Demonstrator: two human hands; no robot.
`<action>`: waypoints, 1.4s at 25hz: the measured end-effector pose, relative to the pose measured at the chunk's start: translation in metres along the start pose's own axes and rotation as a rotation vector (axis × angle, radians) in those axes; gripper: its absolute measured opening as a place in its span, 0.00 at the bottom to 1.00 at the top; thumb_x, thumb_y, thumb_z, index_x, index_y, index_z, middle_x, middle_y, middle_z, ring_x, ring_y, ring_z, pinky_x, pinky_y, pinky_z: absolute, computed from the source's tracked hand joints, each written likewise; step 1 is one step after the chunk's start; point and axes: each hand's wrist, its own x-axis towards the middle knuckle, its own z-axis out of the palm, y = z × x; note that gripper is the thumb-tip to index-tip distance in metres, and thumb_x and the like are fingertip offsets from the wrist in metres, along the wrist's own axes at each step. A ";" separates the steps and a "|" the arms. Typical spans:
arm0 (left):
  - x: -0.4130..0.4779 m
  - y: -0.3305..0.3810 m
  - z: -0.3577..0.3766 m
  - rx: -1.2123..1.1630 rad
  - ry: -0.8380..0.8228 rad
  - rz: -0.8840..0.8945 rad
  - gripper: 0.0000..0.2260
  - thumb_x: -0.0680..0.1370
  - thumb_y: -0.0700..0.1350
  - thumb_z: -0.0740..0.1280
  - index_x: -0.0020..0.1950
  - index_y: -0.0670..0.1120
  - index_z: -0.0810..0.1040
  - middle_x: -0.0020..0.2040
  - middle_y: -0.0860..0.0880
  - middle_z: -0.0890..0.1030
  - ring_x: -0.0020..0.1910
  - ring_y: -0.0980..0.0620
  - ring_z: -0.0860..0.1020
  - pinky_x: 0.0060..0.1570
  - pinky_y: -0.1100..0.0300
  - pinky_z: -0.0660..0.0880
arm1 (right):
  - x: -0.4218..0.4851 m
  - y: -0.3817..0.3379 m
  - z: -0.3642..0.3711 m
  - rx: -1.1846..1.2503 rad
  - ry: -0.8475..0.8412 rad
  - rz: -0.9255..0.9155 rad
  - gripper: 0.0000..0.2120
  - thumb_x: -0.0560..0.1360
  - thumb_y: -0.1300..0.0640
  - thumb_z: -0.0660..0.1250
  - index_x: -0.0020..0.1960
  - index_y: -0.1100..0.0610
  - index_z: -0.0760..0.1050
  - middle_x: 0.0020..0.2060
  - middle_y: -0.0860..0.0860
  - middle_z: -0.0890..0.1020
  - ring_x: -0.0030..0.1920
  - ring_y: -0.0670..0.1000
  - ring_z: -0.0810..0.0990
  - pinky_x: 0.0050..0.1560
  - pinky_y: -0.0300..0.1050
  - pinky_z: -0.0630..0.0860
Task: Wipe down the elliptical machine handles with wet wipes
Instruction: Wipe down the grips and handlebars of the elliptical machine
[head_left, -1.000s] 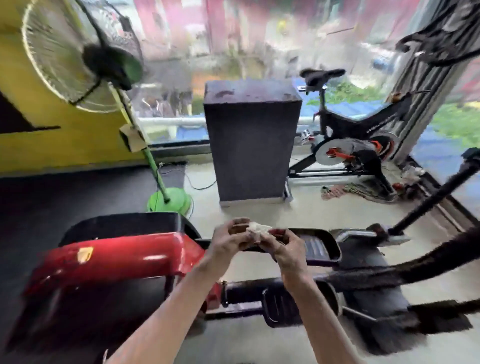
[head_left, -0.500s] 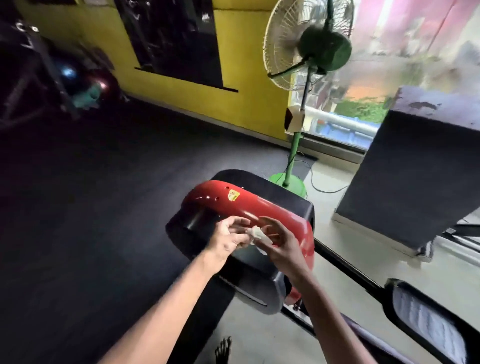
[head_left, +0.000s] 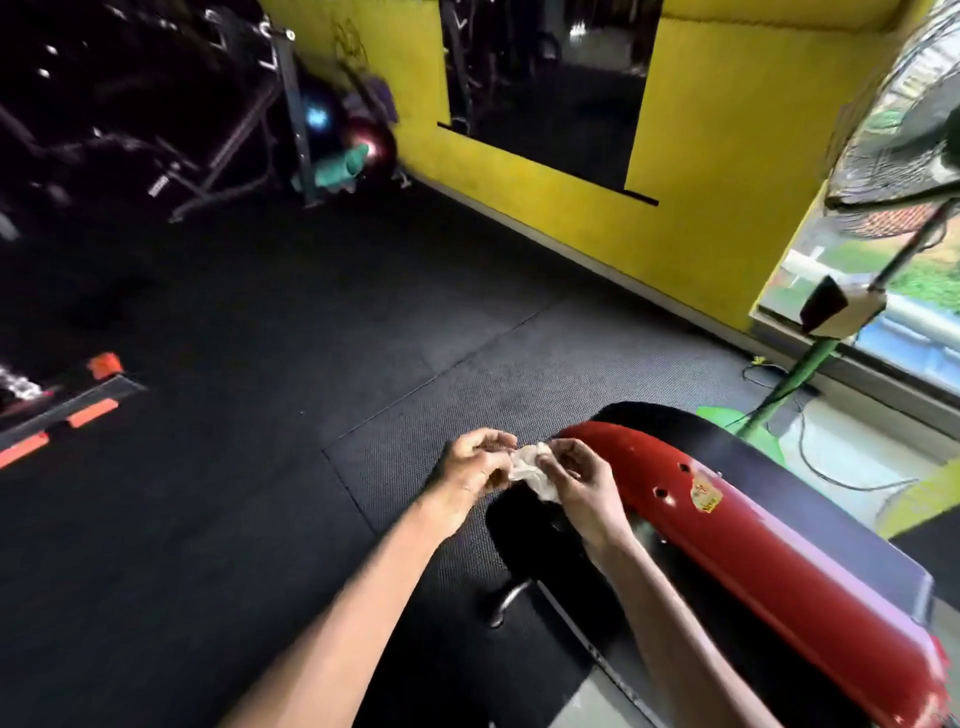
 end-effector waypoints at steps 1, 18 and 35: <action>0.010 0.010 -0.011 -0.008 -0.002 -0.007 0.15 0.65 0.39 0.73 0.52 0.43 0.81 0.43 0.45 0.81 0.36 0.52 0.78 0.35 0.60 0.74 | 0.014 -0.004 0.015 0.026 -0.010 -0.002 0.02 0.79 0.61 0.73 0.51 0.59 0.82 0.42 0.53 0.87 0.42 0.47 0.82 0.45 0.43 0.78; 0.380 0.164 -0.142 0.184 -0.184 -0.078 0.16 0.73 0.28 0.65 0.55 0.44 0.80 0.43 0.47 0.81 0.40 0.51 0.79 0.36 0.62 0.77 | 0.373 -0.028 0.141 0.200 0.206 0.089 0.07 0.73 0.57 0.79 0.49 0.57 0.85 0.43 0.57 0.86 0.44 0.57 0.83 0.47 0.54 0.80; 0.645 0.279 0.065 0.377 -1.007 -0.031 0.11 0.75 0.28 0.71 0.54 0.38 0.77 0.46 0.42 0.84 0.41 0.46 0.85 0.39 0.54 0.82 | 0.548 -0.078 0.023 0.653 1.049 0.060 0.17 0.76 0.71 0.71 0.62 0.60 0.73 0.47 0.60 0.83 0.36 0.49 0.85 0.34 0.40 0.81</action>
